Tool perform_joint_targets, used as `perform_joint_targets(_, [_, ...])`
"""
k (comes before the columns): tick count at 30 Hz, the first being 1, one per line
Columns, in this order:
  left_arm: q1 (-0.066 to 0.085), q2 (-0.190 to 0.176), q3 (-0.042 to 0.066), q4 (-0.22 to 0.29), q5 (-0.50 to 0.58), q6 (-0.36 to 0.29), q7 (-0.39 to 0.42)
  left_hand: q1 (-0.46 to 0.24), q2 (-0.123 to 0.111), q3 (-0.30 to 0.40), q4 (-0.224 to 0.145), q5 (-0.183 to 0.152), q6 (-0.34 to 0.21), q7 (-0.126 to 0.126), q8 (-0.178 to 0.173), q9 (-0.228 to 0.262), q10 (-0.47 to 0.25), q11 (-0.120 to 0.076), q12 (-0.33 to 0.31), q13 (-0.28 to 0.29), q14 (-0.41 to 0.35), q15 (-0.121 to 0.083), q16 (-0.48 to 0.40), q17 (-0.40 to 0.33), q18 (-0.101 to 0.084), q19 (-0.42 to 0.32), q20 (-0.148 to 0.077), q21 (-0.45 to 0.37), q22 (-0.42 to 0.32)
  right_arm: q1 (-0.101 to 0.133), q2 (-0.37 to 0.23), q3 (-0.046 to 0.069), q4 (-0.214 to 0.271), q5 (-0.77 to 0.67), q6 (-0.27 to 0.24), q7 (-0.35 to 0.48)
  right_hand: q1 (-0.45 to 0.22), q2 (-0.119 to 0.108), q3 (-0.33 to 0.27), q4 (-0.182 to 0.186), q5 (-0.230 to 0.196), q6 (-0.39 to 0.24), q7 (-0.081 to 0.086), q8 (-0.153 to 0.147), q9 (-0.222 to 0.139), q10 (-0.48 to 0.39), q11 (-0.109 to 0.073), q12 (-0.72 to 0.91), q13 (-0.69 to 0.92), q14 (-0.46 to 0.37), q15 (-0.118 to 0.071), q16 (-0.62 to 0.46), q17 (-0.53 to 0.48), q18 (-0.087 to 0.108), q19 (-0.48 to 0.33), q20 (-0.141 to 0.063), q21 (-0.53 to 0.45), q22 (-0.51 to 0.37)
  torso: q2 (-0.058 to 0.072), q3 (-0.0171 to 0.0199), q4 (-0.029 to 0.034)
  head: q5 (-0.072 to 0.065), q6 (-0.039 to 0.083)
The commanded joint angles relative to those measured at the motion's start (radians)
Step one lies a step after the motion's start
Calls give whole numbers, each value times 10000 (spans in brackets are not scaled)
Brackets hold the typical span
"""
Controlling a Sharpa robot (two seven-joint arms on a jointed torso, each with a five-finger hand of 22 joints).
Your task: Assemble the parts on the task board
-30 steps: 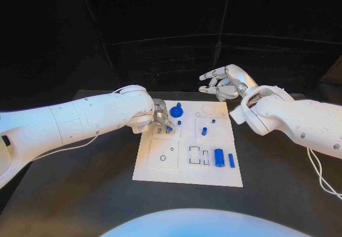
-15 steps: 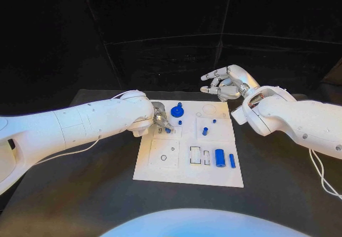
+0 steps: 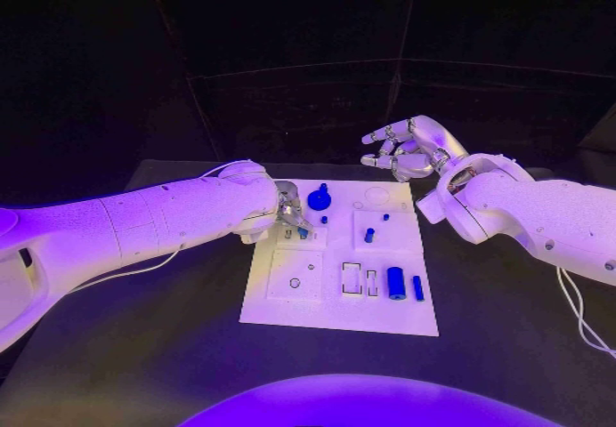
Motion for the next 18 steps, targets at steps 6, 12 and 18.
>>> perform_joint_targets(6, [-55, 4, -28, -15, -204, 536, -159, -171, -12, 1148, -1062, -26, 13, -108, 116, 80, 96, -27, 65, 15, 1038, -26, 31, 2634, -62, 187, 7, -49, 34, 20, 9, 8, -8, 28, 69, 46, 35, -38, 4, 53, 56, -56, -1, -5, 1, -74, 6, 1, -19, 52, 5, -61, -31, 190, -76, -14, -51, -34, -9, -3, 20, 28, -34])
perform_joint_targets(12, [-58, -17, -28, -7, -203, 657, -203, -279, -67, 1160, -1045, -29, 74, -151, 237, 157, 122, -60, 100, 41, 1038, -49, 31, 2634, -67, 199, -9, -35, 66, 19, 15, 8, -15, 28, 78, 47, 33, -39, 3, 56, 59, -56, 0, -4, 1, -76, 7, 1, -20, 51, 5, -64, -33, 191, -79, -14, -56, -39, -4, 3, 9, 65, -72])
perform_joint_targets(18, [-61, -40, -28, 38, -202, 698, -202, -343, -93, 1170, -1032, -27, 108, -184, 324, 212, 137, -86, 110, 37, 1038, -69, 31, 2634, -81, 224, -25, 4, 137, 19, 22, 8, -18, 28, 84, 49, 33, -39, 3, 56, 59, -56, 0, -4, 1, -76, 7, 1, -20, 51, 5, -64, -33, 191, -79, -14, -56, -39, -1, -11, 5, 73, -85])
